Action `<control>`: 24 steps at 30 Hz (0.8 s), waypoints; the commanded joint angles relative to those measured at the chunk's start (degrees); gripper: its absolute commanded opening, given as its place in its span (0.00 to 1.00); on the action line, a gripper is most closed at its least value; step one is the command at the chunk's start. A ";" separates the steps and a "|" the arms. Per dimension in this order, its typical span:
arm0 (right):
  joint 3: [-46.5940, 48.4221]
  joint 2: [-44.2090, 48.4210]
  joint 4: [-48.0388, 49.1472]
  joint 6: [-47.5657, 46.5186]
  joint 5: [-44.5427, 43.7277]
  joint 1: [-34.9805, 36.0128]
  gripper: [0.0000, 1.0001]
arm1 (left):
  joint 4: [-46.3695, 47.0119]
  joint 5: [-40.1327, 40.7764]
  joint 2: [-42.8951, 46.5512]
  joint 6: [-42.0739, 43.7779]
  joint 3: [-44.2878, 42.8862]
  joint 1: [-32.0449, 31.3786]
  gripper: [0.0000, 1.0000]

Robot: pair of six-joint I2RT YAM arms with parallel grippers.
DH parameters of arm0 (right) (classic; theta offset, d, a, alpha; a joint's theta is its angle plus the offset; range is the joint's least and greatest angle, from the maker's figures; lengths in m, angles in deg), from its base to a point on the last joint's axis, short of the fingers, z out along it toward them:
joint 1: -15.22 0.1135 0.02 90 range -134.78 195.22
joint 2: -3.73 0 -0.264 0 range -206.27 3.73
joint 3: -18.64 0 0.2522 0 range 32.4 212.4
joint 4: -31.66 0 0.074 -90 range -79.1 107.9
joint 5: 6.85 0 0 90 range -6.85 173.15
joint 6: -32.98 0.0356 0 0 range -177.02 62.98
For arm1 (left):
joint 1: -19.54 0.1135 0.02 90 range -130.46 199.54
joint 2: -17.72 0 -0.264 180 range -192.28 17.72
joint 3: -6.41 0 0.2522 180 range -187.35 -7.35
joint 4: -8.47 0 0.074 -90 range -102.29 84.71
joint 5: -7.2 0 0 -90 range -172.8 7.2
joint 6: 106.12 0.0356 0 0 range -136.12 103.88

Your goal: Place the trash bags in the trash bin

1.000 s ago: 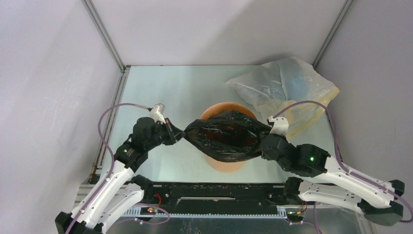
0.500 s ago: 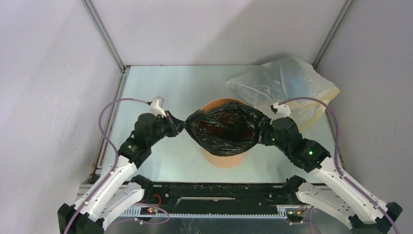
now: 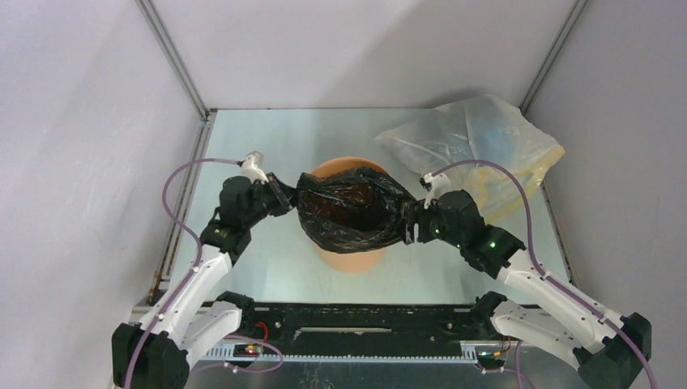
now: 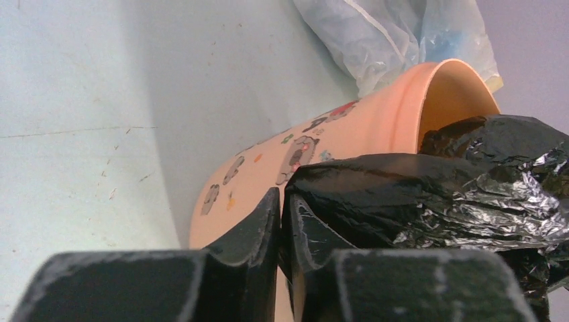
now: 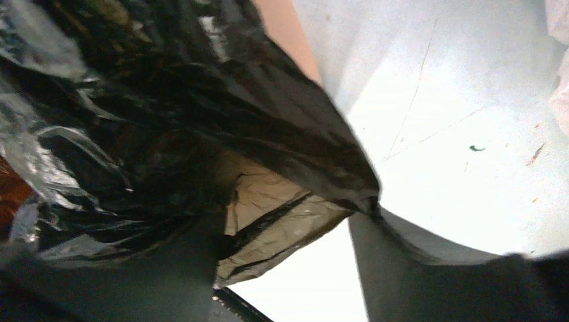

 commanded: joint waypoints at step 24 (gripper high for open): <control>14.66 6.51 -7.21 -12.70 -1.32 -2.34 0.97 | -26.09 15.31 14.43 7.93 -12.69 1.03 0.82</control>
